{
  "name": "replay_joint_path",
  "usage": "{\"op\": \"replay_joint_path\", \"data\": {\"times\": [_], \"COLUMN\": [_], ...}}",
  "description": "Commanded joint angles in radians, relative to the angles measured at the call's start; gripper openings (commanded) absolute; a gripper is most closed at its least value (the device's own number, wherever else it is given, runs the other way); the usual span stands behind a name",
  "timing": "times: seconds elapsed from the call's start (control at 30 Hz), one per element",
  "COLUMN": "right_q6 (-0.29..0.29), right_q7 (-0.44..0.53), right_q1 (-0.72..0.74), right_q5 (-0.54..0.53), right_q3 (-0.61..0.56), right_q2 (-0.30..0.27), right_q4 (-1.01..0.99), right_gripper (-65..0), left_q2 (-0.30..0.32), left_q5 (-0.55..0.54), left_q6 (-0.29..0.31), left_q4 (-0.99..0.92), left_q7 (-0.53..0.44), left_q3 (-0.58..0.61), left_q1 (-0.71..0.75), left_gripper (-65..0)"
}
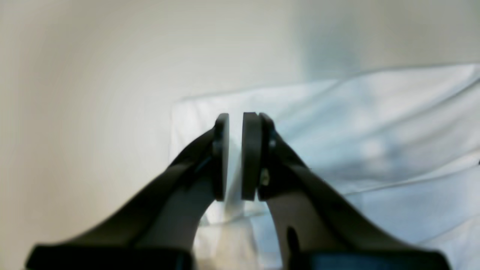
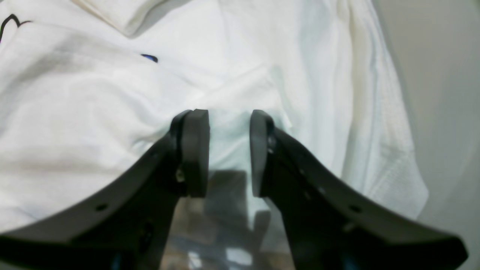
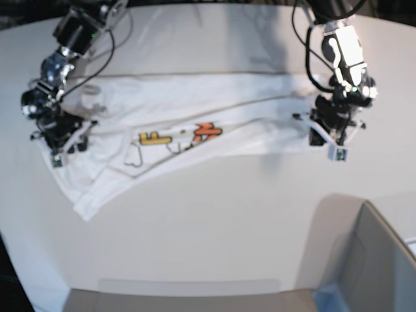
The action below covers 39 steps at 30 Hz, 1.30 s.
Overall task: Layout the t-shirt on the table in an organized manner, then fold the t-shirt properly
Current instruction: 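Release the edge with the left gripper and lift it away, then move the left gripper over the shirt's middle and grasp the fabric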
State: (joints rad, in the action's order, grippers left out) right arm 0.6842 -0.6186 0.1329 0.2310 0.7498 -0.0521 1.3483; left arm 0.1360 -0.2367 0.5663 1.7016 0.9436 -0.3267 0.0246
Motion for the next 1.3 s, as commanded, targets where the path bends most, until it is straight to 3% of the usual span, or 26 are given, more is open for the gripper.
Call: {"op": "replay_joint_path", "data": {"times": [0.0,0.13,0.23,0.4,0.5,0.57,0.67,0.83,1.27], "right_q6": [0.014,0.014,0.014,0.014,0.014,0.014,0.014,0.014,0.014], "right_q7": [-0.067,-0.067,-0.067,-0.067,-0.067,-0.067,-0.067,-0.067,-0.067], "right_q1": [-0.005,-0.005,-0.005,-0.003,-0.003,-0.003,-0.003,-0.005,-0.006], "right_q5": [0.066,0.066,0.066,0.066,0.066,0.066,0.066,0.066,0.066], "right_q3": [0.001,0.000,0.000,0.000,0.000,0.000,0.000,0.000,0.000], "right_q2": [-0.005,-0.004,-0.004,-0.001,-0.001,-0.001,-0.001,-0.001,-0.002], "right_q4": [-0.005,-0.005,-0.007,-0.007,-0.007,-0.007,-0.007,-0.007,-0.007], "right_gripper": [-45.4,-45.4,-45.4,-45.4,-45.4,-45.4,-45.4,-45.4,-45.4], "left_q2": [0.009,0.006,0.023,0.024,0.024,0.024,0.027,0.024,0.023], "left_q5": [-0.010,-0.008,-0.005,0.145,0.320,0.452,0.623,0.776,0.787], "left_q6": [0.001,0.001,-0.005,-0.027,-0.153,-0.268,-0.365,-0.369,-0.371], "left_q4": [0.021,0.113,0.209,0.266,0.248,0.231,0.194,0.119,0.068], "left_q7": [-0.010,-0.010,-0.027,-0.186,-0.291,-0.351,-0.377,-0.377,-0.377], "left_q3": [0.002,0.056,0.153,0.304,0.438,0.536,0.664,0.785,0.786], "left_q1": [-0.007,0.022,0.107,0.202,0.237,0.246,0.246,0.246,0.199], "left_gripper": [-59.4,-57.6,-51.4,-46.8,-46.6,-46.6,-46.5,-43.2,-42.9]}}
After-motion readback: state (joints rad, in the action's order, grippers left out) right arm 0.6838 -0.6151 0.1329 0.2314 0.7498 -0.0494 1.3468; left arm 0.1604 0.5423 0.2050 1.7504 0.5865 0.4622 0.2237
